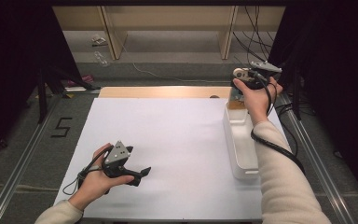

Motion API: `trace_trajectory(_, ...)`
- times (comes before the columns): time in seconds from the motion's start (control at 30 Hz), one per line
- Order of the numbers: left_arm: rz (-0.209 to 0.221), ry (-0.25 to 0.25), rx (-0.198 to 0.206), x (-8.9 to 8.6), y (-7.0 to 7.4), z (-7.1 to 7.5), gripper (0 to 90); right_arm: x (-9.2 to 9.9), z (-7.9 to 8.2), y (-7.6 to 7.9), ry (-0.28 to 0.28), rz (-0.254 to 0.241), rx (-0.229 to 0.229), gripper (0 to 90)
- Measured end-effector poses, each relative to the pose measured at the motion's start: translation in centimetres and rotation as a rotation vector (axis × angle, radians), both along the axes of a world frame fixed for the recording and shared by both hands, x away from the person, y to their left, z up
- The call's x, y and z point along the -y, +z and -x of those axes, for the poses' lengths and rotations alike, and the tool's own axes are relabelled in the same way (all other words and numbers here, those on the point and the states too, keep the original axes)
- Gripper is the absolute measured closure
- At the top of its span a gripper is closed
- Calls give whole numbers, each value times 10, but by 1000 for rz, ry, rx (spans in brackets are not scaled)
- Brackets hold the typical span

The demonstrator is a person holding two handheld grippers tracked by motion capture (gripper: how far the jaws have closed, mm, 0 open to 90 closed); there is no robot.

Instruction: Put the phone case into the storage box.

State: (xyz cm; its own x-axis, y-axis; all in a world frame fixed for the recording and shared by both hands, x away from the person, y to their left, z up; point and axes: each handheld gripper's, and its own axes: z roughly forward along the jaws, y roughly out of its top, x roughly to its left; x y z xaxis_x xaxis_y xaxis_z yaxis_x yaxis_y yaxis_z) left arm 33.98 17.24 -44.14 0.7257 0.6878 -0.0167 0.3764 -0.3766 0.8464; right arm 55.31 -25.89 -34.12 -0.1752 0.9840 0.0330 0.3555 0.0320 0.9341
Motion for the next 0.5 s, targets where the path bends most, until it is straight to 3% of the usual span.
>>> trace_trajectory(0.5,-2,0,-2,0,0,0,17,-3,-4,-3,25,15,14,129)
